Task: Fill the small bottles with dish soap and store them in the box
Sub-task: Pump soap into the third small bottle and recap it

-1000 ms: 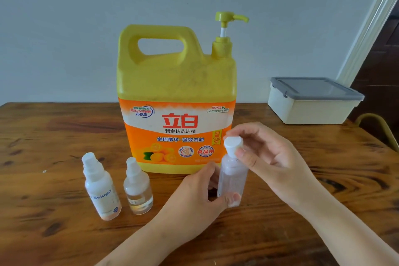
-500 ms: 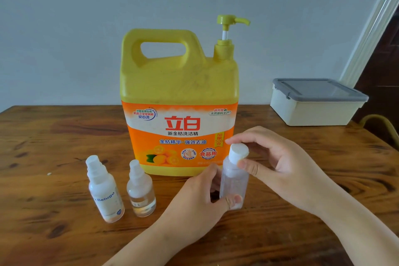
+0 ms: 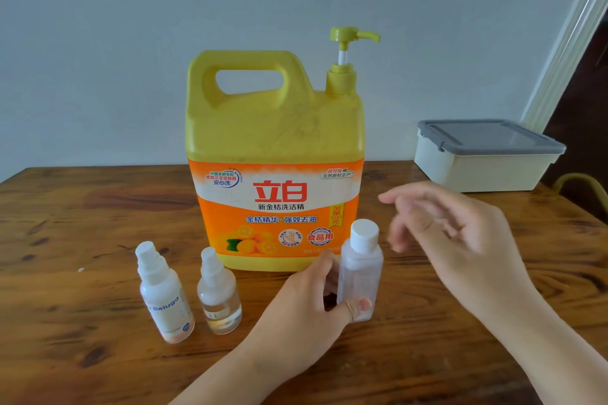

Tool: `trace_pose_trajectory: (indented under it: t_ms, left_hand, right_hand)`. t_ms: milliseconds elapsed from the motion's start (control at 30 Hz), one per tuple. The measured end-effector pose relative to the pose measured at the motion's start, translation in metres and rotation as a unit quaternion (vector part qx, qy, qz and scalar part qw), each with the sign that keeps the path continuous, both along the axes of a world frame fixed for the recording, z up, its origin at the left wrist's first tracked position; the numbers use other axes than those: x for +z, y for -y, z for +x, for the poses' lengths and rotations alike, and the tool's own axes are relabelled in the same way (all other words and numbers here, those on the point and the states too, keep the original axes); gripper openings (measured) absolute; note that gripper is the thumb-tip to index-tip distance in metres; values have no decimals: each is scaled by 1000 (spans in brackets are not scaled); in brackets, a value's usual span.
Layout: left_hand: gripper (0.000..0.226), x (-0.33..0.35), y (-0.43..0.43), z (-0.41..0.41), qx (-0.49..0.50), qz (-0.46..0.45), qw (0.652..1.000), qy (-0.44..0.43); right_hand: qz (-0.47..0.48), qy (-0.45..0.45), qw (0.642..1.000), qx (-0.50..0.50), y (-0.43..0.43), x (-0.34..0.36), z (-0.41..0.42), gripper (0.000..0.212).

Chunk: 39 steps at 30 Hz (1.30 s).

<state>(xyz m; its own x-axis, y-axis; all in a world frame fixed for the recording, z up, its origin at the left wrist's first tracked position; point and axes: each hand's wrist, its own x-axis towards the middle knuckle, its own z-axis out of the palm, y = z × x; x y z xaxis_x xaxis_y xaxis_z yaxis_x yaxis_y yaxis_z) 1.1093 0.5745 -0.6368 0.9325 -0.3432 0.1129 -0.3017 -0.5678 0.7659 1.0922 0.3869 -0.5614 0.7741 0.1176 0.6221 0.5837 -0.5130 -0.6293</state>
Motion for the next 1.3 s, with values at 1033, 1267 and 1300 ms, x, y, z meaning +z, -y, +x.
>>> trace_pose_trajectory:
  t_ms: [1033, 1267, 1300]
  left_hand:
    - [35, -3, 2, -2, -11, 37, 999, 30]
    - [37, -1, -1, 0, -34, 31, 999, 22]
    - [37, -2, -1, 1, -33, 35, 999, 22]
  right_hand:
    - [-114, -26, 993, -33, -12, -11, 8, 41]
    - [-87, -150, 976, 132, 2, -4, 7, 42]
    - [-88, -143, 979, 119, 2, -4, 7, 39]
